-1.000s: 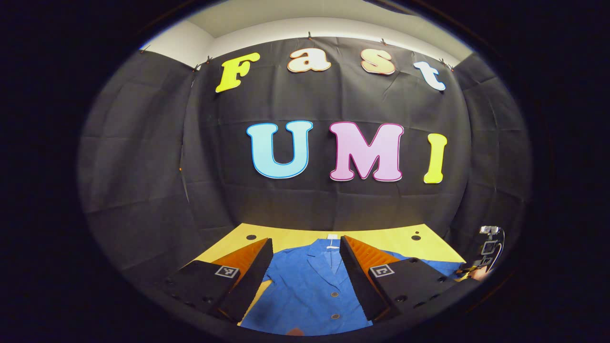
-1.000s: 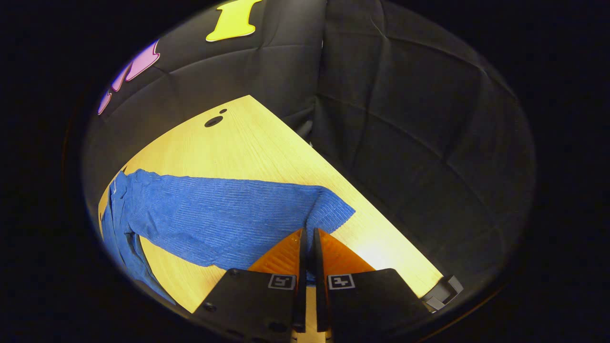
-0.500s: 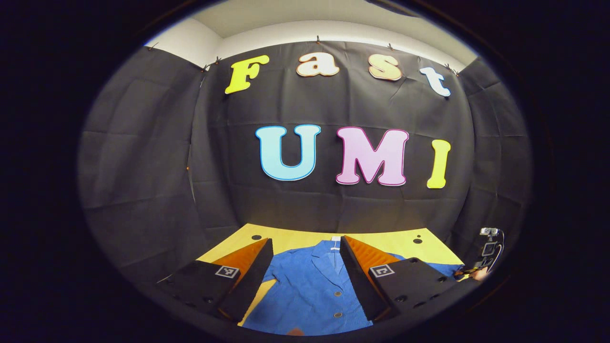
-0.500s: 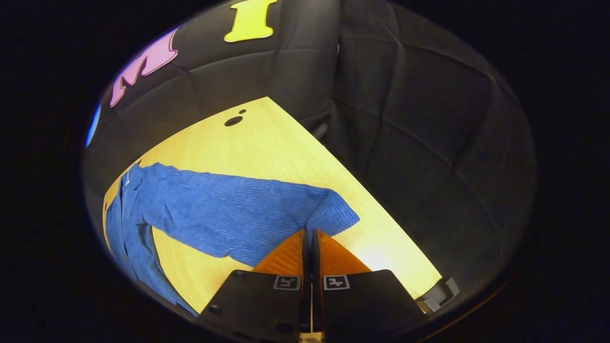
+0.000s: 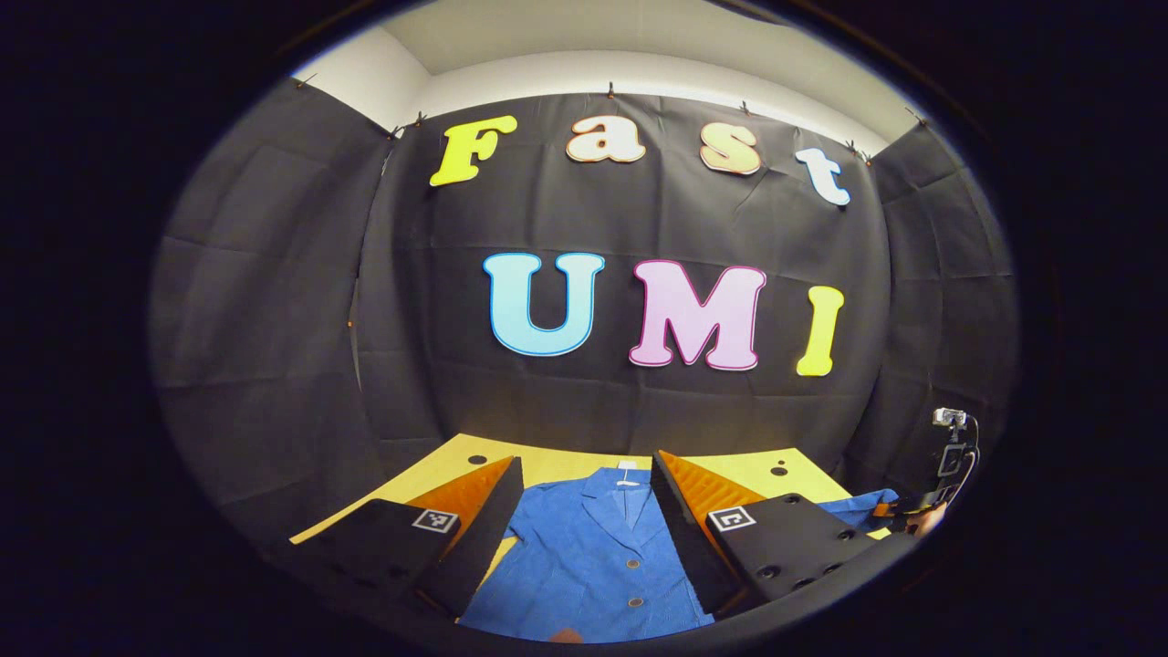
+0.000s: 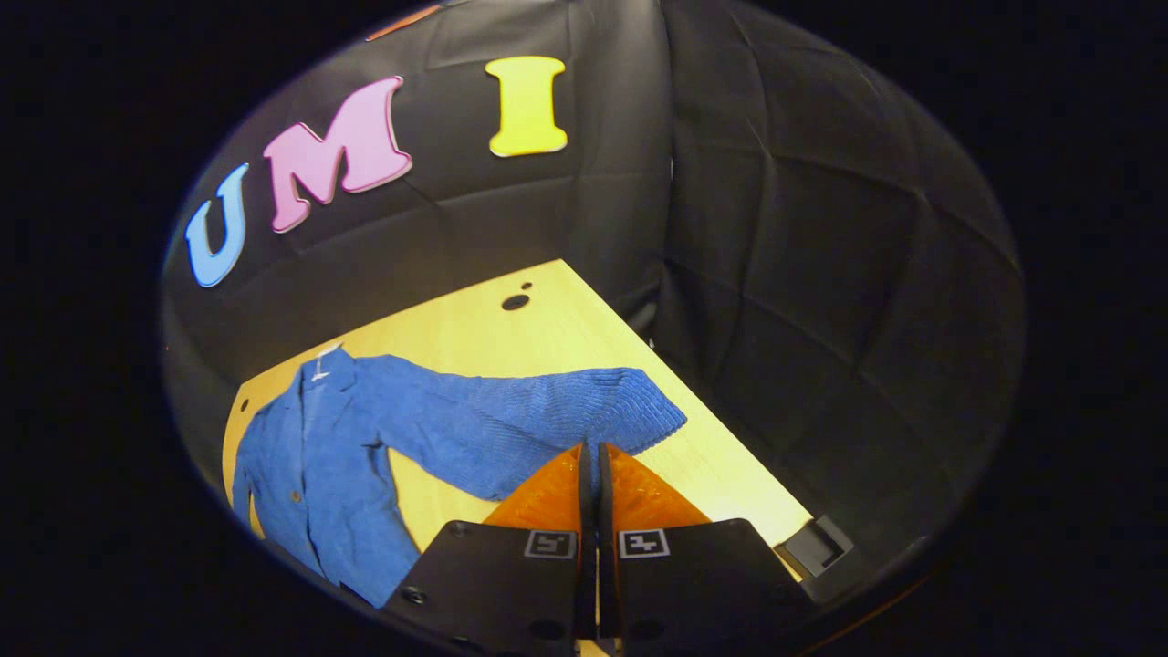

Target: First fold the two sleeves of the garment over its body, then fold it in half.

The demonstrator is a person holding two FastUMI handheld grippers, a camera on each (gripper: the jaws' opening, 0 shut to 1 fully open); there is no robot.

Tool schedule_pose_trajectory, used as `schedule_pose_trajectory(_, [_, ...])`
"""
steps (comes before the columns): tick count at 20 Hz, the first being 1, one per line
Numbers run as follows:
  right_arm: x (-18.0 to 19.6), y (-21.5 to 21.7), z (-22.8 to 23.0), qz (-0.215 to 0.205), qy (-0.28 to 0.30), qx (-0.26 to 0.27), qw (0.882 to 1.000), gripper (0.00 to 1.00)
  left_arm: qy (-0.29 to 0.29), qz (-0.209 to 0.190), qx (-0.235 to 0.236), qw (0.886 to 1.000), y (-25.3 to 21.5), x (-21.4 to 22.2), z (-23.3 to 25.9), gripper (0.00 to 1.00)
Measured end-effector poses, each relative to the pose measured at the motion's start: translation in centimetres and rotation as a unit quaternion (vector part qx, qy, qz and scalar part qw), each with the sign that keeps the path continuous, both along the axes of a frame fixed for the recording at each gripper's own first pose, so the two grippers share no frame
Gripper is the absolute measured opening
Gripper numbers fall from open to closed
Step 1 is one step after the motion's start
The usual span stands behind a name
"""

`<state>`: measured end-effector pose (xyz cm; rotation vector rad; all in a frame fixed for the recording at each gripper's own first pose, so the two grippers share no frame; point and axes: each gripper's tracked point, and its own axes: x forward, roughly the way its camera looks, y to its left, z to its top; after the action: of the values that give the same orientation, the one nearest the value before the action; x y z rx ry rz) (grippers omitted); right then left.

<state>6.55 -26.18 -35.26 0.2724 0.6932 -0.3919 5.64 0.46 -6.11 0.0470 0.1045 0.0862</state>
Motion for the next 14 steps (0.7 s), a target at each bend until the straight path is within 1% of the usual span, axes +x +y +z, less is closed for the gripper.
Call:
schedule_pose_trajectory(4, [0.2,4.4,5.7,0.040,-0.055,-0.029,0.997,0.03,-0.020,-0.016,-0.001,1.000,1.0,-0.3,1.1,0.82])
schedule_pose_trajectory(7, [1.8,9.1,9.6,0.082,-0.088,-0.049,0.991,0.02,-0.029,-0.021,-0.008,0.999,2.2,-0.5,1.4,0.82])
schedule_pose_trajectory(9, [3.0,12.4,11.4,0.112,-0.099,-0.058,0.987,0.02,-0.029,-0.016,-0.010,0.999,3.4,-0.7,1.1,0.82])
schedule_pose_trajectory(12, [5.4,18.0,12.8,0.154,-0.106,-0.038,0.982,0.03,-0.030,-0.004,-0.013,0.999,5.4,-1.0,1.3,0.83])
schedule_pose_trajectory(13, [6.3,19.6,12.8,0.167,-0.105,-0.031,0.980,0.00,-0.031,0.002,-0.014,0.999,6.1,-1.1,1.3,0.83])
schedule_pose_trajectory(14, [7.5,21.5,12.6,0.185,-0.096,-0.019,0.978,0.03,-0.032,0.011,-0.015,0.999,7.0,-1.4,1.3,0.82])
